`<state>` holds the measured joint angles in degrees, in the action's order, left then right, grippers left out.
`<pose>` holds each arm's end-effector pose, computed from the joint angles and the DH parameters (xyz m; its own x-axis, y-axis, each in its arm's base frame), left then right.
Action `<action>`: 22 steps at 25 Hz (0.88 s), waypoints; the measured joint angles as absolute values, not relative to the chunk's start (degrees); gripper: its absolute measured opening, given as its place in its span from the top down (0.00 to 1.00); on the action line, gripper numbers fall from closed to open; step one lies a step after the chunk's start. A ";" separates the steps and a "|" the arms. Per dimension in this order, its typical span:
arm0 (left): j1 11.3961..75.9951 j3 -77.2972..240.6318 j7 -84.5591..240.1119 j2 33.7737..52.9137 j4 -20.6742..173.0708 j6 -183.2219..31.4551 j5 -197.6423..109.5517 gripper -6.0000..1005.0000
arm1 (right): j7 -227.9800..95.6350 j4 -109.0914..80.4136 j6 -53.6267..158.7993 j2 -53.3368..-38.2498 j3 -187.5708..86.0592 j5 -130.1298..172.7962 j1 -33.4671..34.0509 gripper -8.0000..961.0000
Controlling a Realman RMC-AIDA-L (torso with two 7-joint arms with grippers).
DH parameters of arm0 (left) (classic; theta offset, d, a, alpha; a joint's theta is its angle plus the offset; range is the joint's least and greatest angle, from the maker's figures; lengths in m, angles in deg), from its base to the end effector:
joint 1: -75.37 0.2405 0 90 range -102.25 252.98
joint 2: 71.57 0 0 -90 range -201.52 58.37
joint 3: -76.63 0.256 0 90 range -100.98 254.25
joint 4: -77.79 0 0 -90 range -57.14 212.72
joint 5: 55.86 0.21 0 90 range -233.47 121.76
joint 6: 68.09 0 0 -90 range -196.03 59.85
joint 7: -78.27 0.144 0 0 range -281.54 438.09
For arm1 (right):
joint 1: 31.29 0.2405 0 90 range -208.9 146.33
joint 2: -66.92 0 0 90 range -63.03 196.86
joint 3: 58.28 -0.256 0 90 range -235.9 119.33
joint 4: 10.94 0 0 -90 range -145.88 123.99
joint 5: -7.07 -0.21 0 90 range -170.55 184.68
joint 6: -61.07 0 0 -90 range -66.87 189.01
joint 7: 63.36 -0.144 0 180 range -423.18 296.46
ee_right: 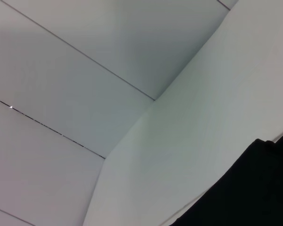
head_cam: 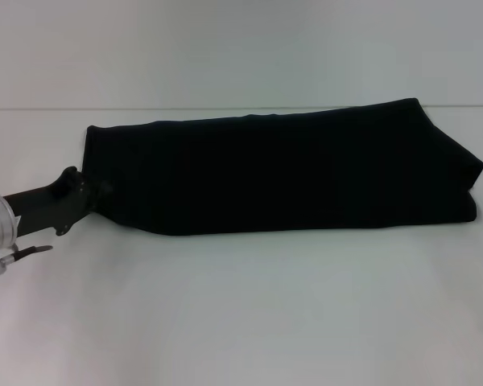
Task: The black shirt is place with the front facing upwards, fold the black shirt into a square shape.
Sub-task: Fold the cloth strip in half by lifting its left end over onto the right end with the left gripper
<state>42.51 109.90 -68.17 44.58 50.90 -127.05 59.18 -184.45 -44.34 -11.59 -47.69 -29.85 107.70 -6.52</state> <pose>-0.3296 0.3777 0.0120 -0.3604 0.6867 0.6313 0.9319 0.2357 0.2756 0.3388 0.3491 0.0761 -0.0734 -0.5635 -0.8229 -0.9712 -0.1473 0.1875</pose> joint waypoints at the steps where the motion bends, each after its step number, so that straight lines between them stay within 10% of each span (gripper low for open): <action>1: 42.49 109.90 -68.14 44.50 50.88 -127.04 59.42 0.80 | -184.44 -44.33 -11.74 -47.69 -29.93 107.70 -6.57 0.16; 7: 42.75 109.23 -65.92 44.57 49.22 -126.95 59.38 0.95 | -184.45 -44.27 -11.78 -47.58 -30.08 107.70 -6.93 0.16; 22: 48.07 105.01 -64.63 43.26 47.16 -123.62 59.25 0.96 | -184.47 -43.15 -11.47 -47.49 -31.45 107.70 -6.96 0.17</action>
<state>48.07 105.01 -64.63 43.26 47.16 -123.62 59.25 -184.47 -43.15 -11.47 -47.49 -31.45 107.70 -6.96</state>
